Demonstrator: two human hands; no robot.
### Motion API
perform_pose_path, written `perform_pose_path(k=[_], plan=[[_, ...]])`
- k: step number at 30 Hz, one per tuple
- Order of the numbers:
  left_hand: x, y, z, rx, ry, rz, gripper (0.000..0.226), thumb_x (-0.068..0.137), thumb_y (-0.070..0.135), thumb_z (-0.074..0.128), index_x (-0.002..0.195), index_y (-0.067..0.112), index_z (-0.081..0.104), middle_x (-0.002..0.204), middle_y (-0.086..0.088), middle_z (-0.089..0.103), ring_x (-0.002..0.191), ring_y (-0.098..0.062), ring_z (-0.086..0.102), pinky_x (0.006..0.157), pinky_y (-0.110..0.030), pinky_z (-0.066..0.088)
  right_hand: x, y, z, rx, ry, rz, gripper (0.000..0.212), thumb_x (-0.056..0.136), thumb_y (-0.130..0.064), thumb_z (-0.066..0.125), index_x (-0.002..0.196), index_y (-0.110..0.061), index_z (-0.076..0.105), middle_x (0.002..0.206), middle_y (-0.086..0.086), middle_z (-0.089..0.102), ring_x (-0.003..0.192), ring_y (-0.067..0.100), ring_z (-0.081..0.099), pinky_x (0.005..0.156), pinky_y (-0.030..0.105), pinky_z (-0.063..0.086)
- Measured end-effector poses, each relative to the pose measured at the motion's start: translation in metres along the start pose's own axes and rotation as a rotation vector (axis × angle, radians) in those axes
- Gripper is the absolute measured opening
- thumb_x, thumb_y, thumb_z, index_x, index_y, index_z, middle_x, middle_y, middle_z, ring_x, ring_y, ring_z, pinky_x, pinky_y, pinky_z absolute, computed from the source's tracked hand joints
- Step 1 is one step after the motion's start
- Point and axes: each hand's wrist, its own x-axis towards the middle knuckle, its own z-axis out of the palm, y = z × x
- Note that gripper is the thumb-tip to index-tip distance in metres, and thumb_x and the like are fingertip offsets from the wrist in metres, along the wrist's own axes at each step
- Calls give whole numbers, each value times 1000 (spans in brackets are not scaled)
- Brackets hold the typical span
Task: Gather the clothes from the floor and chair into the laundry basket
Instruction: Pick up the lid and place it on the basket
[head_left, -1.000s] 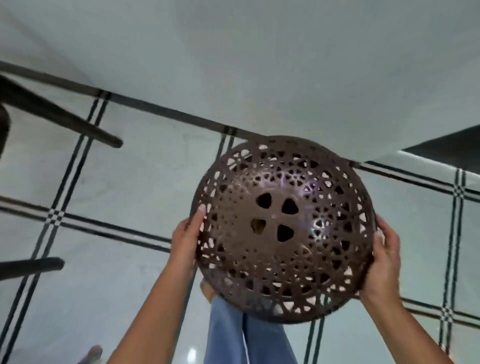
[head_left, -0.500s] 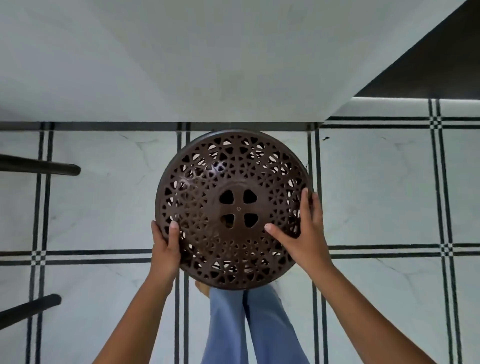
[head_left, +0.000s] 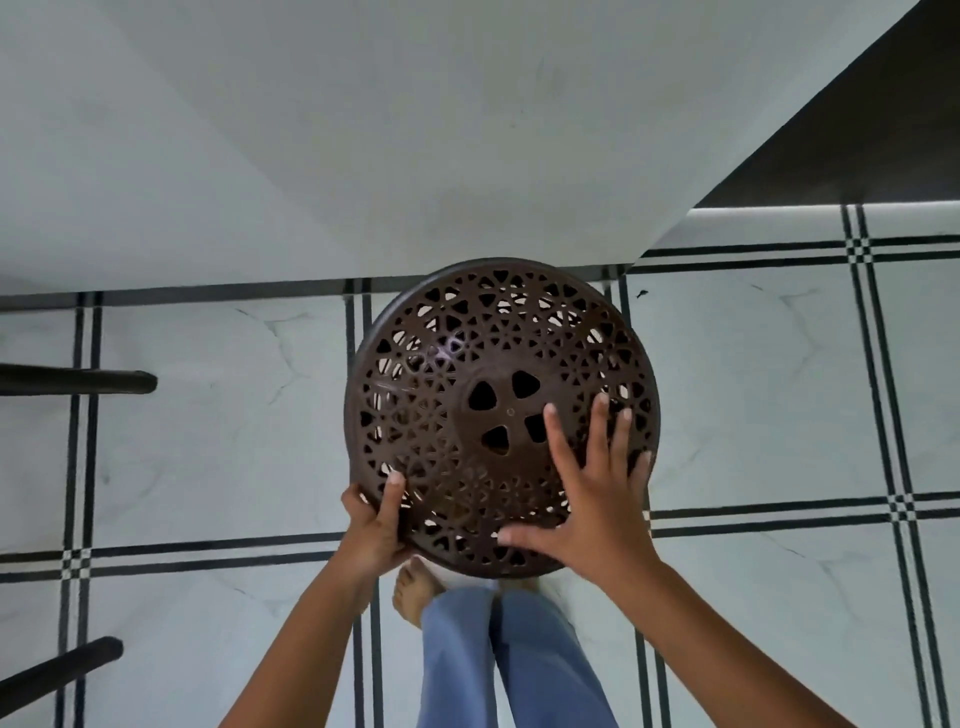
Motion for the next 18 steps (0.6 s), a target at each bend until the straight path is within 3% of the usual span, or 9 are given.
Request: perform_pose_path(k=[2, 8, 11, 14, 18], plan=[[4, 5, 8, -23, -32, -11, 86, 60, 74, 61, 128, 33, 28, 135, -9, 49, 108, -31, 65, 65, -36, 61, 7, 1, -10, -62, -34, 19, 138, 45, -92, 57, 145, -45, -25, 150, 10, -45, 140, 40, -36, 112, 71, 1], [18, 22, 39, 97, -29, -35, 62, 81, 70, 46, 123, 31, 23, 134, -1, 50, 115, -26, 58, 88, -45, 51, 45, 11, -53, -99, -98, 36, 142, 46, -75, 76, 142, -51, -26, 147, 4, -50, 141, 38, -35, 112, 70, 11], [24, 37, 58, 65, -1, -16, 58, 84, 70, 42, 123, 33, 21, 133, -2, 50, 119, -30, 56, 85, -45, 48, 65, 13, -68, -79, -93, 36, 143, 48, -67, 82, 142, -52, -24, 148, 1, -49, 141, 36, -35, 111, 70, 12], [33, 52, 69, 96, 73, 16, 72, 81, 75, 37, 135, 32, 18, 135, -4, 51, 115, -33, 57, 70, -38, 48, 80, 11, -75, -40, -83, 49, 143, 47, -63, 85, 143, -53, -21, 149, 0, -48, 141, 35, -35, 110, 71, 11], [38, 59, 68, 160, 71, -11, 79, 83, 73, 35, 145, 28, 13, 139, -7, 52, 112, -32, 61, 66, -35, 44, 82, 9, -75, -29, -72, 66, 143, 47, -61, 86, 144, -53, -19, 150, -1, -47, 141, 35, -36, 109, 72, 10]])
